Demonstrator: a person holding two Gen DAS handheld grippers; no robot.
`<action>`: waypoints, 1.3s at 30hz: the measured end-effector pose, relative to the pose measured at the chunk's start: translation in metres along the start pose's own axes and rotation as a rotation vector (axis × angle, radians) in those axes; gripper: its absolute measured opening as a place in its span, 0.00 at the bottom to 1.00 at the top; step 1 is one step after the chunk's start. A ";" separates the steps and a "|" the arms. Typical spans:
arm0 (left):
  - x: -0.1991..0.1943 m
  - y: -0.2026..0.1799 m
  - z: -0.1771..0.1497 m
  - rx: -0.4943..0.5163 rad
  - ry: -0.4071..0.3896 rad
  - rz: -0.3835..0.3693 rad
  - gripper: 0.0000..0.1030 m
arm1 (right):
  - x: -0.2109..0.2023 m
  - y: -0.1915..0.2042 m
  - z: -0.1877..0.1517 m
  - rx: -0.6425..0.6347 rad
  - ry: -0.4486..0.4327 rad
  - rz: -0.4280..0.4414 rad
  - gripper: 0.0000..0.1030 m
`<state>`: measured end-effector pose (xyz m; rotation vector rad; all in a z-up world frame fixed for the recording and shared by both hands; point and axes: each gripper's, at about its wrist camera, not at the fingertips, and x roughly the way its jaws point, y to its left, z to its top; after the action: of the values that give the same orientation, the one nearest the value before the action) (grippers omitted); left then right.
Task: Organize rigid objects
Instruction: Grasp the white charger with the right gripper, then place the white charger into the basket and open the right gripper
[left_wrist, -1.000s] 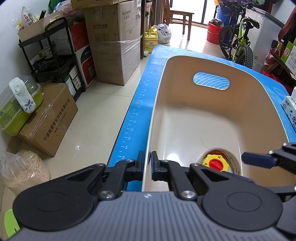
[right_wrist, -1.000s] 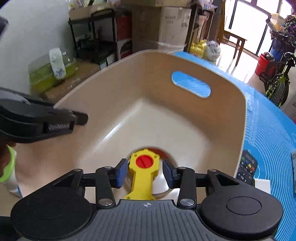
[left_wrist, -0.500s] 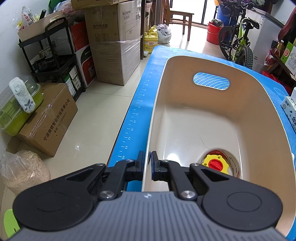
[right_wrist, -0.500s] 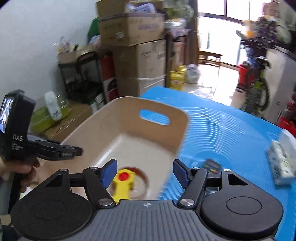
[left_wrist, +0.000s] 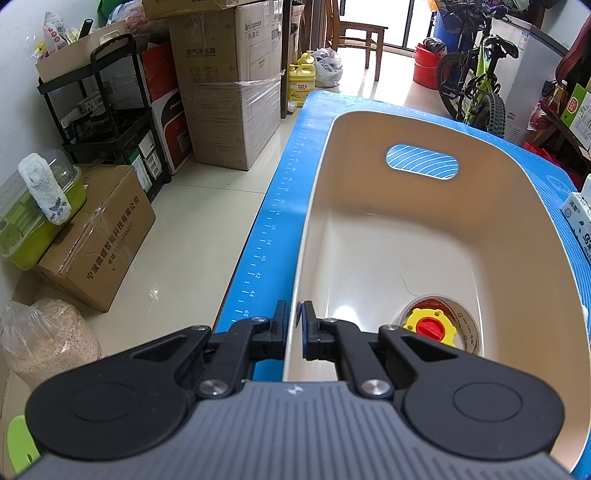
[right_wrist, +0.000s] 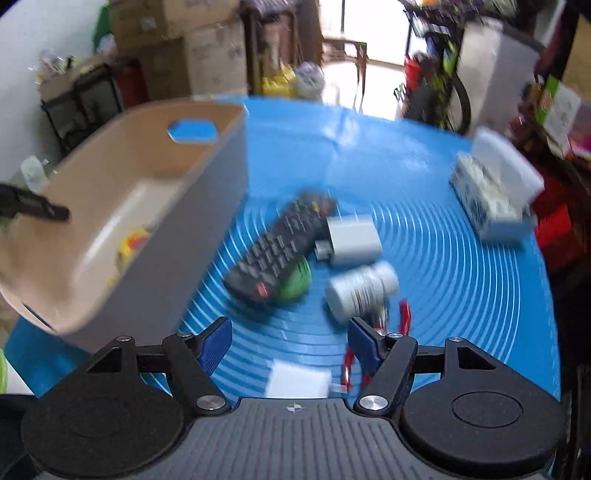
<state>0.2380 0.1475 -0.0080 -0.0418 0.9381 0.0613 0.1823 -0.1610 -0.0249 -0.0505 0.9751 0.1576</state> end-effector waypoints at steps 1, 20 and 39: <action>0.000 0.000 0.000 -0.001 0.000 -0.001 0.08 | 0.006 -0.001 -0.005 0.004 0.020 -0.005 0.73; 0.000 0.000 0.000 -0.003 -0.001 -0.003 0.08 | 0.028 0.004 -0.030 0.021 0.072 -0.038 0.50; 0.000 0.000 -0.001 -0.002 0.000 -0.002 0.08 | -0.046 0.018 0.040 0.001 -0.237 0.008 0.50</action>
<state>0.2375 0.1474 -0.0082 -0.0445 0.9377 0.0605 0.1869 -0.1437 0.0365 -0.0264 0.7394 0.1661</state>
